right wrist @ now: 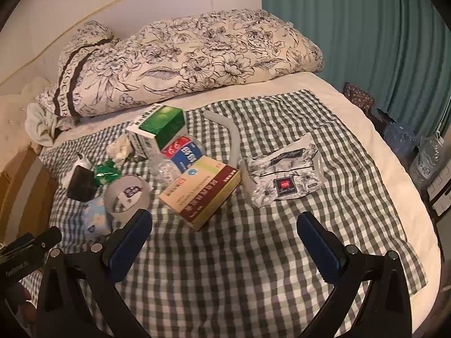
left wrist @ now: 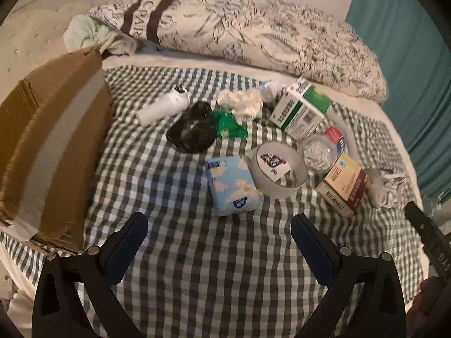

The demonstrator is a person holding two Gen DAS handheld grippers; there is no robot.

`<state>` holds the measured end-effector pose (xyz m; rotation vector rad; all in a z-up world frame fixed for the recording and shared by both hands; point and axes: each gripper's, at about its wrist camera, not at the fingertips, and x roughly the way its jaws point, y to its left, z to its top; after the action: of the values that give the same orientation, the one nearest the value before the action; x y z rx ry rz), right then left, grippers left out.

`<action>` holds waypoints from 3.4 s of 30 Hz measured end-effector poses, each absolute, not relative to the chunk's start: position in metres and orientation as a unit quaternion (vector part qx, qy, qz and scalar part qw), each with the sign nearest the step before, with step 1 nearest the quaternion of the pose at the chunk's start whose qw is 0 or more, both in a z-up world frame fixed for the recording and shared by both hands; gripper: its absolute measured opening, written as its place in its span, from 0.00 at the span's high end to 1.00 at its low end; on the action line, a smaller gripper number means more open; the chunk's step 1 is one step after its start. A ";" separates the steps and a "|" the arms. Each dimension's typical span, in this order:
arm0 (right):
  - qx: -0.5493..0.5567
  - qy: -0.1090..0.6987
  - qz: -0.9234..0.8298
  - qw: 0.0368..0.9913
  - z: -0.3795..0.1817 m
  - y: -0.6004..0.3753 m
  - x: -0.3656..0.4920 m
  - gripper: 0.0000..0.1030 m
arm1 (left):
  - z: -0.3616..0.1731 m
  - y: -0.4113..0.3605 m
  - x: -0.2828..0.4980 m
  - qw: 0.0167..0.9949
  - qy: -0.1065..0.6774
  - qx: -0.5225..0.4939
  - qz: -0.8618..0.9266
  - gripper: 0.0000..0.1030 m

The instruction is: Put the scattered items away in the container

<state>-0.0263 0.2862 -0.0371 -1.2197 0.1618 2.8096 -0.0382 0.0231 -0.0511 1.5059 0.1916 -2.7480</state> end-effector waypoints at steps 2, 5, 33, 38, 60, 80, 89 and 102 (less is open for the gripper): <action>-0.401 0.054 0.913 0.043 -0.042 0.292 -0.031 0.00 | -0.057 0.028 -0.043 0.002 0.056 0.485 -0.873 0.00; -0.406 0.059 0.910 0.054 -0.051 0.303 -0.040 0.00 | -0.068 0.032 -0.053 0.005 0.054 0.493 -0.868 0.00; -0.438 0.050 0.886 0.142 -0.112 0.339 -0.152 0.00 | -0.143 0.045 -0.112 0.012 0.032 0.543 -0.839 0.00; -0.448 0.057 0.878 0.159 -0.129 0.353 -0.158 0.02 | -0.145 0.046 -0.115 0.009 0.029 0.537 -0.843 0.00; -0.441 0.084 0.889 0.090 -0.083 0.352 -0.111 0.66 | -0.098 0.039 -0.085 -0.012 0.029 0.509 -0.860 0.46; -0.416 0.024 0.906 -0.074 -0.008 0.194 -0.060 0.66 | 0.005 -0.033 -0.049 0.020 0.035 0.438 -0.898 0.46; -0.388 -0.003 0.909 -0.152 0.036 0.095 -0.056 0.66 | 0.036 -0.103 -0.043 0.050 0.049 0.423 -0.903 0.46; -0.375 -0.059 0.876 -0.298 0.050 -0.077 -0.054 0.66 | 0.023 -0.228 -0.024 0.144 0.094 0.434 -0.884 0.46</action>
<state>-0.0545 -0.0769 0.0499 -1.4727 -0.2299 3.4386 -0.0241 -0.2279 0.0234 1.2516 0.2703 -2.5486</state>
